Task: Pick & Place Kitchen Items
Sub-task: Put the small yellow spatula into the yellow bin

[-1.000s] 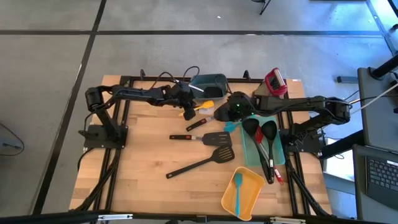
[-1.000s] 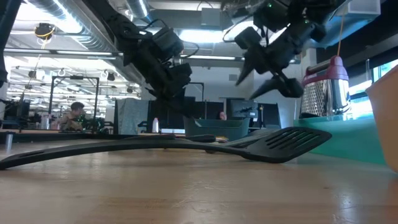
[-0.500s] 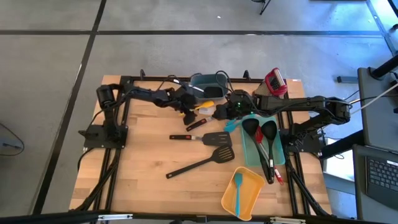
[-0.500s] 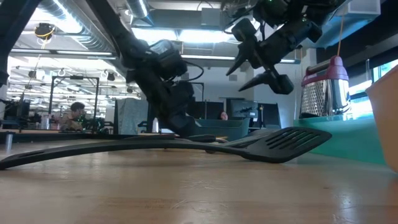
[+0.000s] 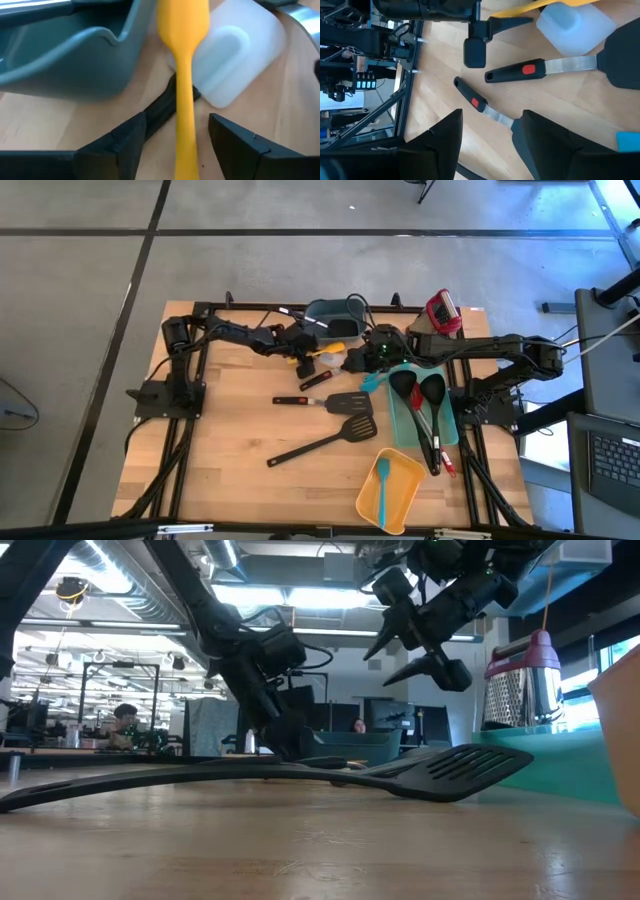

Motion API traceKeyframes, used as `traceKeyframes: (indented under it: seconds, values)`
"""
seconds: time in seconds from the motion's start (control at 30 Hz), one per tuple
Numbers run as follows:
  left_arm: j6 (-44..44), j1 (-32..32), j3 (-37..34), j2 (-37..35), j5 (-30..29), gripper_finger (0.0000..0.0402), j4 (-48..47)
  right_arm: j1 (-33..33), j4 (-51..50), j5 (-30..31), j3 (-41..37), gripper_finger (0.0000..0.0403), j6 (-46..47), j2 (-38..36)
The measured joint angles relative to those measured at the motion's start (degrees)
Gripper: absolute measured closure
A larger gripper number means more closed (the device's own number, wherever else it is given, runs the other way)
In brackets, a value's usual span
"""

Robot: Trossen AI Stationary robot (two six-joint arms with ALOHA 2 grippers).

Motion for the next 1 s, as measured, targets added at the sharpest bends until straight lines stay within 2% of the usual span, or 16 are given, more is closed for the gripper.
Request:
traceKeyframes:
  seconds: [0.13, 0.27, 0.33, 0.37, 0.57, 0.77, 1.0]
  values:
    - [-0.35, 0.02, 0.09, 0.66, -0.89, 0.0249, -0.24, -0.02, 0.13, -0.46, 0.0, 0.0194, -0.13, 0.0]
    - [-1.65, 0.27, 0.11, 0.71, -1.7, 0.0335, -0.44, 0.0, 0.22, -0.63, 0.0, 0.0194, -0.22, 0.0]
    - [-3.25, 1.06, 0.11, 0.7, -0.17, 0.0378, -0.49, -0.01, 0.39, -0.64, 0.0, 0.0194, -0.22, 0.0]
    - [-4.55, 1.44, 0.11, 0.68, 0.81, 0.0385, -0.51, -0.02, 0.39, -0.76, 0.0, 0.0194, -0.22, -0.02]
    - [-12.68, 4.03, -0.41, -1.84, 10.65, 0.039, -1.97, -0.02, 0.41, -1.97, 0.0, 0.0194, -0.37, -0.02]
    - [-16.04, 5.49, -0.78, -7.3, 19.08, 0.0393, -3.85, 0.0, 1.98, -2.84, 0.0, 0.0194, -0.37, -0.02]
    - [-19.55, 5.29, -0.62, -12.86, 23.83, 0.0393, -2.91, 0.0, 3.88, -3.42, 0.0, 0.0194, 2.28, -0.02]
